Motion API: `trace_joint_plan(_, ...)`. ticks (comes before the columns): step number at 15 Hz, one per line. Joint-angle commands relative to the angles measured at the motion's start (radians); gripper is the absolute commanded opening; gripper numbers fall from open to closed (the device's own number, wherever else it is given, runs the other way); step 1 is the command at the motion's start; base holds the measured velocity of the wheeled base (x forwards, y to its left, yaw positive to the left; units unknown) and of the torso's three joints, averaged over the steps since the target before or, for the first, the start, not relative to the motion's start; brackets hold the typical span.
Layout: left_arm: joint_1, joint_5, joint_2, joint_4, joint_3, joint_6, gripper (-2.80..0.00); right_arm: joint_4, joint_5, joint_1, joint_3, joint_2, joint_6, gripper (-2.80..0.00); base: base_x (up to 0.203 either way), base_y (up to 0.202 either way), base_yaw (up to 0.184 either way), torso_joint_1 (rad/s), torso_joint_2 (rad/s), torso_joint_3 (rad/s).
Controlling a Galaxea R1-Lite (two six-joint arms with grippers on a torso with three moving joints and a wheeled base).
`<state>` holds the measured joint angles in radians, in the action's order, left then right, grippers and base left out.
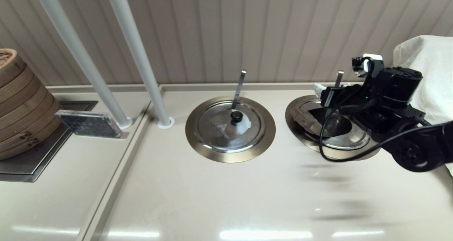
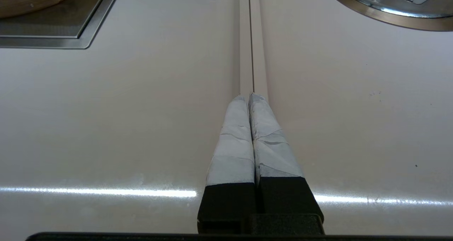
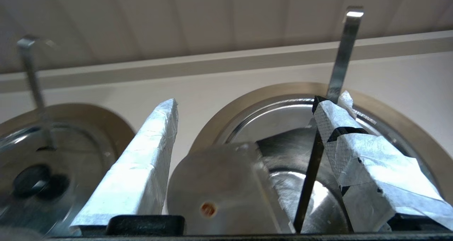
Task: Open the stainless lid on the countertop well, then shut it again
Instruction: Stir with a spoon
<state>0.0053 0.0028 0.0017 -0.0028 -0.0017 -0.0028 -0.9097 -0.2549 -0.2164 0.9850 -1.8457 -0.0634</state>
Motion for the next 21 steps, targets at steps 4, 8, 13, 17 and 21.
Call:
trace_joint_plan(4, 0.001, 0.000, 0.000, 0.000, 0.000, 0.000, -2.80, 0.436, -0.008, 0.093, 0.531, -0.308, -0.039, 0.00, 0.000, 0.000, 0.000, 0.000, 0.00, 0.000)
trace_joint_plan(8, 0.001, 0.000, 0.000, 0.000, 0.000, 0.000, -2.80, 0.707, -0.019, 0.127, 0.823, -0.492, -0.077, 0.00, 0.000, 0.000, 0.000, 0.000, 0.00, 0.000)
trace_joint_plan(13, 0.001, 0.000, 0.000, 0.000, 0.000, 0.000, -2.80, 0.803, -0.051, 0.160, 0.862, -0.432, -0.128, 0.00, 0.000, 0.000, 0.000, 0.000, 0.00, 0.000)
trace_joint_plan(17, 0.001, 0.000, 0.000, 0.000, 0.000, 0.000, -2.80, 0.802, 0.020, 0.169, 0.741, -0.296, -0.184, 0.00, 0.000, 0.000, 0.000, 0.000, 0.00, 0.000)
trace_joint_plan(21, 0.000, 0.000, 0.000, 0.000, 0.000, 0.000, -2.80, 0.808, 0.074, 0.196, 0.661, -0.195, -0.223, 0.00, 0.000, 0.000, 0.000, 0.000, 0.00, 0.000)
